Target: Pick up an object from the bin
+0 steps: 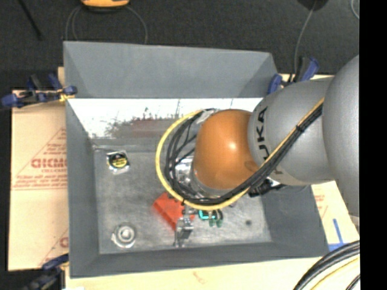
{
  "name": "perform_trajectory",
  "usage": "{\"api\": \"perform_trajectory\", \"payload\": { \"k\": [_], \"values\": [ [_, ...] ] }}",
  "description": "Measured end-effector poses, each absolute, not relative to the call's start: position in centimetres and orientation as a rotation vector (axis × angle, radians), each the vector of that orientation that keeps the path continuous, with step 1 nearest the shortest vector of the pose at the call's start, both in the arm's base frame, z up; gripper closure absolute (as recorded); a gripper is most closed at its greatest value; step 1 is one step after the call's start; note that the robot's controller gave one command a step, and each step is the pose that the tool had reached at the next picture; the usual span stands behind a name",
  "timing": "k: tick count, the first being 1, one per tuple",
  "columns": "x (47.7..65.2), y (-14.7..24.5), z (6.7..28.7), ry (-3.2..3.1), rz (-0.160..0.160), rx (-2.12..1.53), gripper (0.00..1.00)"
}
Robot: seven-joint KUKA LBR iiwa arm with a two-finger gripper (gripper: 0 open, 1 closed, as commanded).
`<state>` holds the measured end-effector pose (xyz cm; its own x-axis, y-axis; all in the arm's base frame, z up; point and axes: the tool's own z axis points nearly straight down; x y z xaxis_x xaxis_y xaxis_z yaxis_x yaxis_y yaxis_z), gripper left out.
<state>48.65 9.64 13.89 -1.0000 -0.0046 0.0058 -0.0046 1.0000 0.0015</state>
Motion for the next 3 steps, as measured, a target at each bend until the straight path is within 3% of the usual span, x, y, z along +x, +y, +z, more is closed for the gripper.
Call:
{"api": "perform_trajectory", "payload": {
  "k": [1, 2, 3],
  "values": [
    [55.4, 5.4, 8.5, -3.125, -0.011, -0.139, 0.00],
    [54.0, 7.7, 8.5, -3.146, 0.003, -0.162, 0.00],
    [53.7, 8.1, 8.2, -3.137, -0.005, -0.168, 1.00]
  ]
}}
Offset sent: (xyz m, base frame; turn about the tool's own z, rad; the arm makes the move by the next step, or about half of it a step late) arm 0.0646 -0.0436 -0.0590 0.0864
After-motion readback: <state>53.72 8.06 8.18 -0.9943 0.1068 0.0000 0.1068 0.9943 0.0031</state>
